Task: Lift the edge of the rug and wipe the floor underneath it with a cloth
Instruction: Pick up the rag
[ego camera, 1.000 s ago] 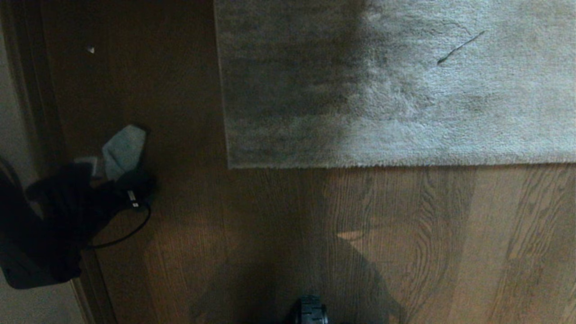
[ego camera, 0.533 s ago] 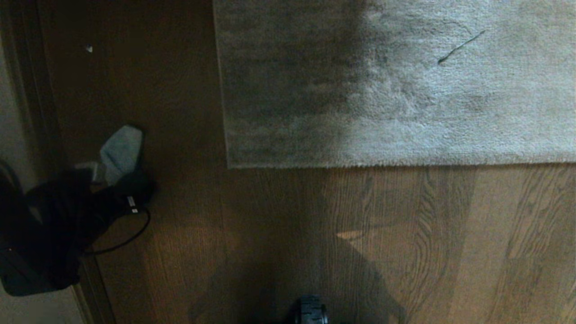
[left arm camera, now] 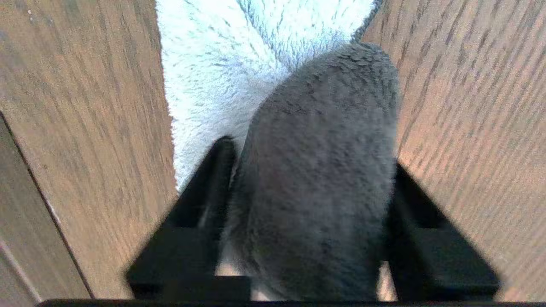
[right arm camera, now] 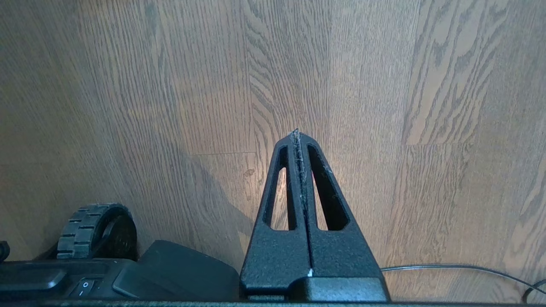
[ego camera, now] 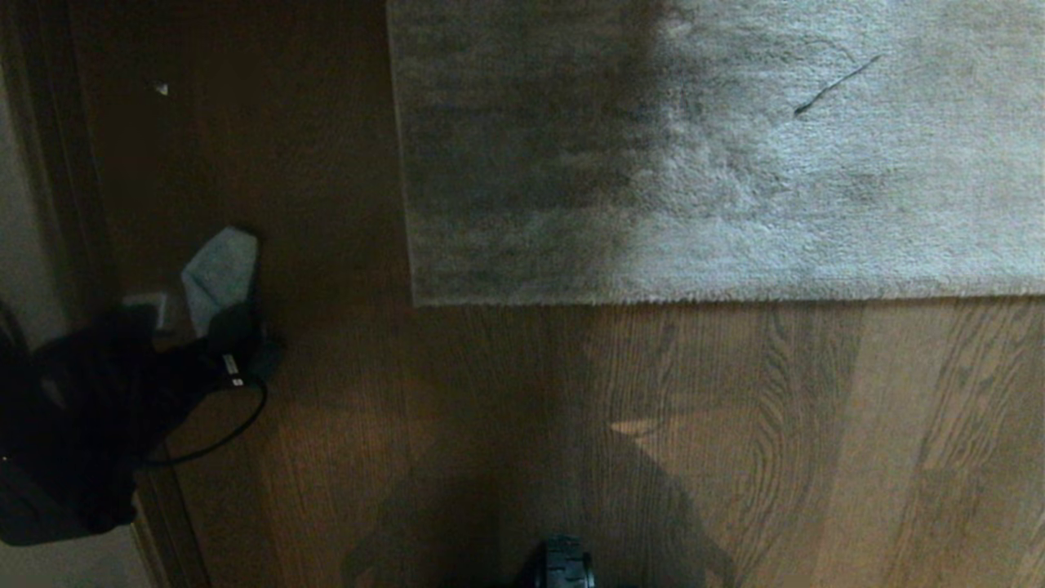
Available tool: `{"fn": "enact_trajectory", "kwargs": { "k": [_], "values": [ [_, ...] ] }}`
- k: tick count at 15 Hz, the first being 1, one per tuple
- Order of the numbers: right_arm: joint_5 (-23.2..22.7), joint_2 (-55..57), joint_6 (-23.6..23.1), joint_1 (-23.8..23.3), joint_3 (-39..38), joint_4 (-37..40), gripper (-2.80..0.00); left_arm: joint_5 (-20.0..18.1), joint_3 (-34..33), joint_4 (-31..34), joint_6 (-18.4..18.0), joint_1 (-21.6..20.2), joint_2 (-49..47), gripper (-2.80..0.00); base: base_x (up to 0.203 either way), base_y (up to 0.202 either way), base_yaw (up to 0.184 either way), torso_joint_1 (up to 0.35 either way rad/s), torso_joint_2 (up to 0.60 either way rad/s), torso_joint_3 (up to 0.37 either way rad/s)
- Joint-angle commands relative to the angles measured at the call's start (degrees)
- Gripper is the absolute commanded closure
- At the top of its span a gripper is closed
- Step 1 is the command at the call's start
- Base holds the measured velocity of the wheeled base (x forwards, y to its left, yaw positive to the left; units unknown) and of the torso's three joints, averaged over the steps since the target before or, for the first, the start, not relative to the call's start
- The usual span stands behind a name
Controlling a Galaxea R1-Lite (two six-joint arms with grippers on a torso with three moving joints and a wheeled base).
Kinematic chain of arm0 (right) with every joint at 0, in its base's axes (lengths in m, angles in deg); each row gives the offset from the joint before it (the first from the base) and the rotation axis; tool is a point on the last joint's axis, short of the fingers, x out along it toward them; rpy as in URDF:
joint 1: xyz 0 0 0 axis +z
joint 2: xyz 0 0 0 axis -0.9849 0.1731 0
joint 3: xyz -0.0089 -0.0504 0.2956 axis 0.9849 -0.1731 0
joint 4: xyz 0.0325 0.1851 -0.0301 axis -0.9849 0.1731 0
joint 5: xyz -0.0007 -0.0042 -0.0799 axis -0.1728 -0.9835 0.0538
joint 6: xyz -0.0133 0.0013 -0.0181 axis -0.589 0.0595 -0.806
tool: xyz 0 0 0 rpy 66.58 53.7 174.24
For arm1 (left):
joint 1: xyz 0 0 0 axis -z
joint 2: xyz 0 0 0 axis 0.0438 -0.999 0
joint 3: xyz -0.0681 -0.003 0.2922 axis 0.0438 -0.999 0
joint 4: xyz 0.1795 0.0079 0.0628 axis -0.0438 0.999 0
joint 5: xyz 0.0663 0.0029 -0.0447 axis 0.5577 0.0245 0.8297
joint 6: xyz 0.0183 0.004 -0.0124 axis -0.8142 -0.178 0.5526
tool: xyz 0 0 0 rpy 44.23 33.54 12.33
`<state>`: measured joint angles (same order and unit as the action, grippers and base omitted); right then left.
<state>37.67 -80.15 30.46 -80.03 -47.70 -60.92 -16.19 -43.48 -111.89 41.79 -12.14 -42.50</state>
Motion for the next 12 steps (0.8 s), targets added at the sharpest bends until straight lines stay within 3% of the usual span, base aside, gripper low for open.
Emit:
{"fn": "enact_trajectory", "kwargs": {
  "k": [1,12],
  "values": [
    [0.01,-0.02,0.02,0.0,0.0,-0.05,0.0,-0.13,-1.07,-0.48,0.05,-0.02,1.23,0.0,0.0,0.0,0.0,0.0,0.0,0.0],
    [0.01,-0.02,0.02,0.0,0.0,-0.05,0.0,-0.25,-5.32,-1.3,0.05,-0.03,3.77,0.0,0.0,0.0,0.0,0.0,0.0,0.0]
  ]
}}
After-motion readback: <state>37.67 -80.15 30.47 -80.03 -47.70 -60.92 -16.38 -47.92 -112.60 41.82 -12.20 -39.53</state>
